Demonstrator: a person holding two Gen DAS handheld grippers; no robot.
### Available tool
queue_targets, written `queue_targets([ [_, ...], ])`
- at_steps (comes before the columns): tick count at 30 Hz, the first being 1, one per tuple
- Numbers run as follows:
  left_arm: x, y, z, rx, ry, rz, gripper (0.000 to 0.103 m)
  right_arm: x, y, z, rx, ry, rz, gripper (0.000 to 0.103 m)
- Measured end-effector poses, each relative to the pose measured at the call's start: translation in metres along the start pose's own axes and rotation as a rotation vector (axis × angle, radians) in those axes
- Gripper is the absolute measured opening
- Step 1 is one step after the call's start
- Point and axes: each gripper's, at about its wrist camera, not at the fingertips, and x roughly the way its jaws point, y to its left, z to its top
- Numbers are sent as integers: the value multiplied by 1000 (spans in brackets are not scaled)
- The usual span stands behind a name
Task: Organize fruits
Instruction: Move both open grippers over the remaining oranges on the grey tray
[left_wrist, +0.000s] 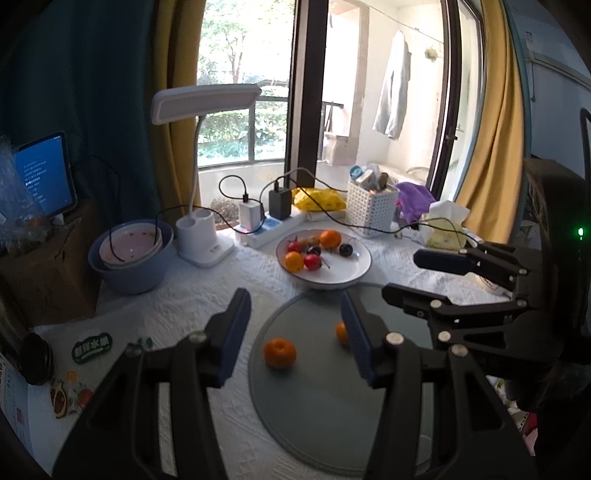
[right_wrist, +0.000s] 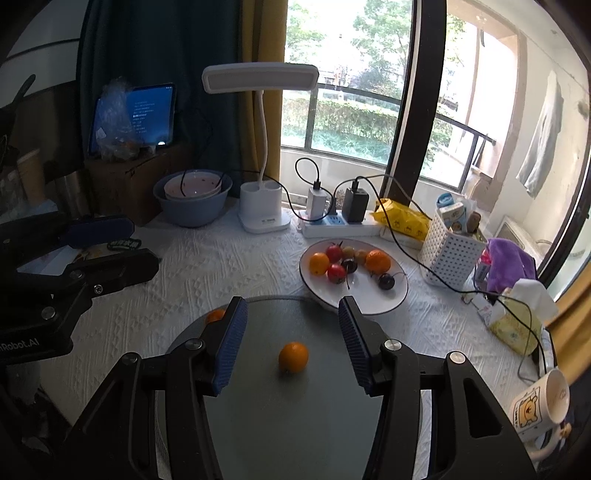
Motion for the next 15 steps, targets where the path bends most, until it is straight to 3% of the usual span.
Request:
queue_targets([
  [15,22,17,-21,-15,62,-16,53,22,7,-15,21,52,-14,54],
])
